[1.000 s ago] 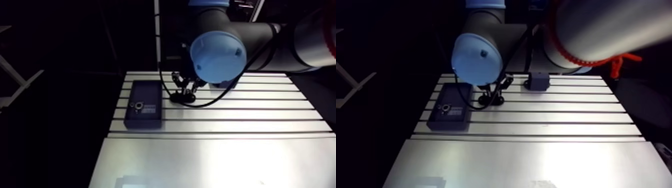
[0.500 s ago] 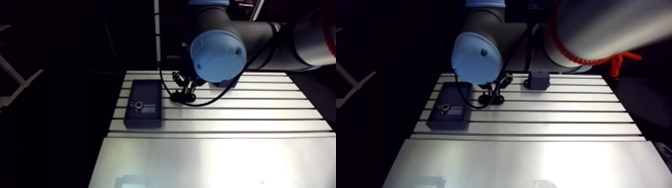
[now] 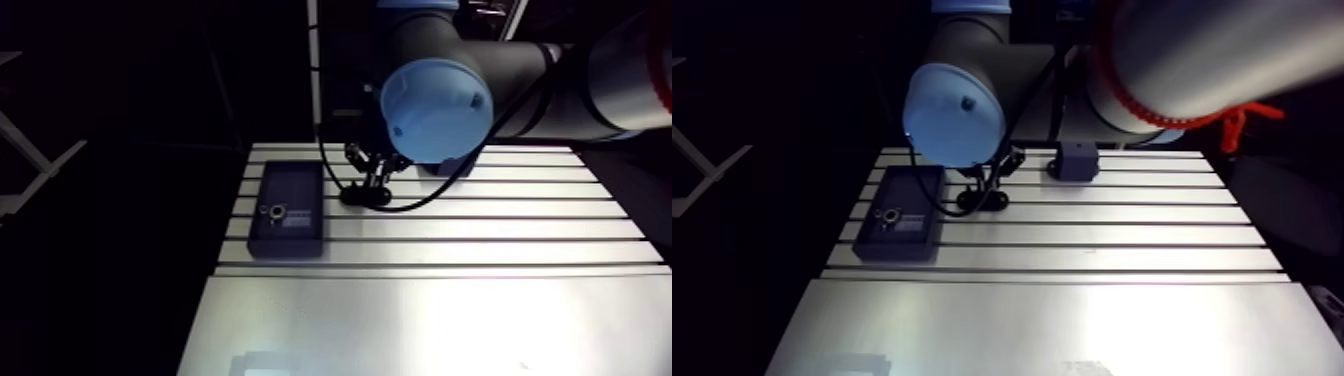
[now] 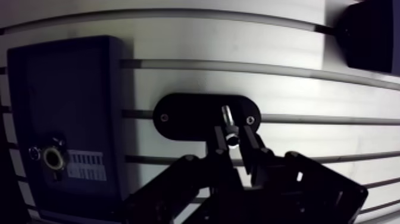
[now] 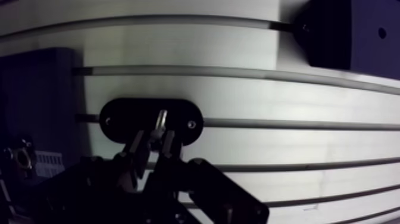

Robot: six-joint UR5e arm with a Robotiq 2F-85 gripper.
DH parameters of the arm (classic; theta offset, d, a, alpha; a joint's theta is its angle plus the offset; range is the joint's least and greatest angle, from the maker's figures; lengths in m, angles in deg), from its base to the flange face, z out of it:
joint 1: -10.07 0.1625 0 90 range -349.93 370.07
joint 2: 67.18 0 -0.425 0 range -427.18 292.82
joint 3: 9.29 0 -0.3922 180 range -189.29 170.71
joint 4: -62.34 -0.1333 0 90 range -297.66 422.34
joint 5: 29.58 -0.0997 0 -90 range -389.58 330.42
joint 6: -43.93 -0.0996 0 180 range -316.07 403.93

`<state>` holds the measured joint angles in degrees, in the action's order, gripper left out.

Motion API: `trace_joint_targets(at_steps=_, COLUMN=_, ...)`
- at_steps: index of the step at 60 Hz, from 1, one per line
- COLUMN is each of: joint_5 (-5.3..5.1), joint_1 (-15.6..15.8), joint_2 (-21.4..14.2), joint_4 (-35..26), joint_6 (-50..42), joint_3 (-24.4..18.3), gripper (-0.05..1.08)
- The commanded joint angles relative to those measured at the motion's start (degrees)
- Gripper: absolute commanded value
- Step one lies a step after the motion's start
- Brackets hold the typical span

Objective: Pick up the M10 bolt and insert it into the hole until fully seated.

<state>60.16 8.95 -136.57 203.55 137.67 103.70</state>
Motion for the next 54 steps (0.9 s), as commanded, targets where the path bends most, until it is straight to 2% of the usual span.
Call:
trace_joint_targets(at_steps=1, joint_5=-0.14, joint_1=0.1, joint_2=-0.7, joint_4=-0.1, joint_6=0.0, joint_3=-0.3, gripper=0.83)
trace_joint_targets(at_steps=17, joint_5=-0.23, joint_1=0.0, joint_2=-2.3, joint_4=-0.2, joint_6=0.1, joint_3=-0.4, gripper=0.87)
trace_joint_targets(at_steps=32, joint_5=-0.14, joint_1=-0.4, joint_2=-3.9, joint_4=-0.7, joint_6=0.2, joint_3=-1.3, gripper=1.03)
trace_joint_targets(at_steps=38, joint_5=0.18, joint_1=-0.5, joint_2=-4.6, joint_4=-5.3, joint_6=0.2, joint_3=-3.6, gripper=1.08)
trace_joint_targets(at_steps=40, joint_5=1.16, joint_1=-0.8, joint_2=-4.9, joint_4=-9.3, joint_6=0.0, joint_3=-5.4, gripper=1.08)
trace_joint_targets(at_steps=44, joint_5=1.93, joint_1=-1.2, joint_2=-5.1, joint_4=-12.6, joint_6=0.0, joint_3=-6.8, gripper=1.08)
trace_joint_targets(at_steps=49, joint_5=2.22, joint_1=-1.5, joint_2=-5.6, joint_4=-15.9, joint_6=-0.1, joint_3=-8.7, gripper=1.08)
trace_joint_targets(at_steps=54, joint_5=2.23, joint_1=-1.8, joint_2=-6.5, joint_4=-22.6, joint_6=-0.1, joint_3=-12.2, gripper=1.08)
